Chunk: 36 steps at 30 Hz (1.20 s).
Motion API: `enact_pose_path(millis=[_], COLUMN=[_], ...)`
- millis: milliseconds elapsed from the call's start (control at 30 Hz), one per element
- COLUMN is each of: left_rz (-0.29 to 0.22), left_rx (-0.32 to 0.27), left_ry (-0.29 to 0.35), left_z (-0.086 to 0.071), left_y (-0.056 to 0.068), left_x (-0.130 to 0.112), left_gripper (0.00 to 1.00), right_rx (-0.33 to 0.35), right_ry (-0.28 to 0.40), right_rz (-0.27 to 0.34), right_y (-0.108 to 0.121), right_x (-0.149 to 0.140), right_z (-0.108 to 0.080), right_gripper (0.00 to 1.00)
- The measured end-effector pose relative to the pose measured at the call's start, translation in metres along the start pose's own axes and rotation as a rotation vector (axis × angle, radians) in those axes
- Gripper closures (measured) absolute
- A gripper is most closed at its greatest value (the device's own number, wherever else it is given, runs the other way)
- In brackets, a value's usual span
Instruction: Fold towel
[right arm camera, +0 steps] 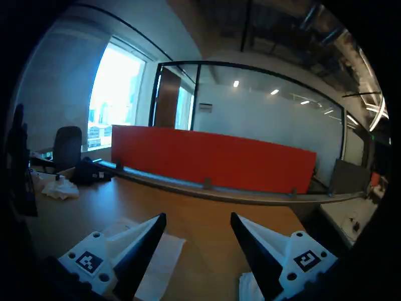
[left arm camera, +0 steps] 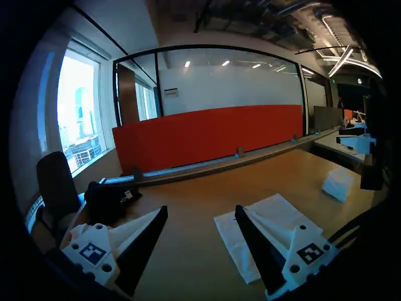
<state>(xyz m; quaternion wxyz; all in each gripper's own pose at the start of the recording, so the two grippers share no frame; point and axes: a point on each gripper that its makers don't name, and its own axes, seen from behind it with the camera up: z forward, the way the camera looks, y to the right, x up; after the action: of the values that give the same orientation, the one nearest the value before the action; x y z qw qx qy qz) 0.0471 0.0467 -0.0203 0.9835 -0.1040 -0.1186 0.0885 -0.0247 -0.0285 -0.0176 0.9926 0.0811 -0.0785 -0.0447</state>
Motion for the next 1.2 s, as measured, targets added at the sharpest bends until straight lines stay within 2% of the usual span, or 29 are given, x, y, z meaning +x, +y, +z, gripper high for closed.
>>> enact_pose_path(millis=[300, 500, 767, 967, 1200], left_rz=[0.037, 0.064, 0.089, 0.110, 0.104], left_rx=[-0.111, -0.170, -0.234, -0.267, -0.290], left_ry=[-0.073, -0.118, -0.176, -0.216, -0.277], left_z=[0.002, 0.003, 0.005, 0.007, 0.011], left_y=[0.025, 0.038, 0.055, 0.066, 0.080], left_x=[-0.007, -0.017, -0.044, -0.072, -0.109], left_gripper=[0.00, 0.00, 0.00, 0.00, 0.00], right_rx=[0.158, 0.238, 0.282, 0.288, 0.297], right_ry=[-0.113, -0.185, -0.250, -0.286, -0.355], right_rz=[-0.086, -0.137, -0.135, -0.135, -0.139], right_y=[-0.036, -0.055, -0.072, -0.076, -0.079], right_x=[-0.020, -0.039, -0.066, -0.089, -0.128], right_z=[-0.004, -0.008, -0.013, -0.012, -0.012], right_gripper=[0.00, 0.00, 0.00, 0.00, 0.00])
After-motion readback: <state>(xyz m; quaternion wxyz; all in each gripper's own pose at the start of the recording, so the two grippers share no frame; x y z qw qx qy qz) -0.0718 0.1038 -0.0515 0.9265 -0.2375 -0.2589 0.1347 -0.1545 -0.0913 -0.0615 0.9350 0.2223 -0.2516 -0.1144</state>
